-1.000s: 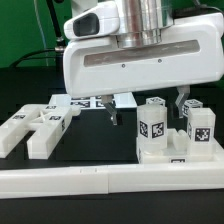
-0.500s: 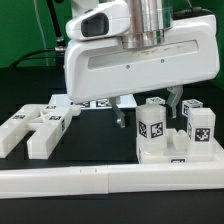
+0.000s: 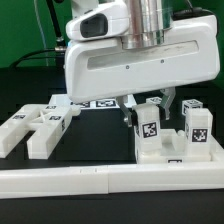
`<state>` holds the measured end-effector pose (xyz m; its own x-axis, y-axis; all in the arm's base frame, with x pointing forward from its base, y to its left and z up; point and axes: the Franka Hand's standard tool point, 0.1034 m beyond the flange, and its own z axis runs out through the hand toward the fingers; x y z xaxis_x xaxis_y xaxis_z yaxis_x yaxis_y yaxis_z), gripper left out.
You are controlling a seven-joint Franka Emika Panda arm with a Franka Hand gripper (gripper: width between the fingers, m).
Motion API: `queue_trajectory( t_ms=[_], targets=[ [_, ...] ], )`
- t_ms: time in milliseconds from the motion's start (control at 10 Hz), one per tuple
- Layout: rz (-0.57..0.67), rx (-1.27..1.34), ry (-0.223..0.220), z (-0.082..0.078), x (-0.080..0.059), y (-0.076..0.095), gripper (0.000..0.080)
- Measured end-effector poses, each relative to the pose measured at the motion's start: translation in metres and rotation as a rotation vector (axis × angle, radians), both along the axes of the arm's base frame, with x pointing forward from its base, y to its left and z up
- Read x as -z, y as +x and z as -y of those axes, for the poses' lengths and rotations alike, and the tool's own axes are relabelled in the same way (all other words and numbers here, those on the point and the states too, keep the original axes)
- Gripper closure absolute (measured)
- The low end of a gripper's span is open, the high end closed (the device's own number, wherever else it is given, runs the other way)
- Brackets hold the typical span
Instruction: Assemble chair
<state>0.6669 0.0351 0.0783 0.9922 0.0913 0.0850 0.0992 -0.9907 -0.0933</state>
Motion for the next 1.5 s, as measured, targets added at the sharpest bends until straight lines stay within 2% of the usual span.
queue_trajectory(
  t_ms=[100, 500, 1200, 1500],
  targets=[
    [-0.001, 0.003, 0.0, 0.0, 0.0003, -0.0001, 0.0509],
    [-0.047, 0.484, 0.049, -0.0007, 0.0013, 0.0003, 0.0509],
    [-0.119, 1.176, 0.096, -0.0012, 0.0027, -0.0002, 0.0509],
    [-0.125, 1.233, 0.101, -0.0007, 0.0028, -0.0003, 0.0509]
  ],
)
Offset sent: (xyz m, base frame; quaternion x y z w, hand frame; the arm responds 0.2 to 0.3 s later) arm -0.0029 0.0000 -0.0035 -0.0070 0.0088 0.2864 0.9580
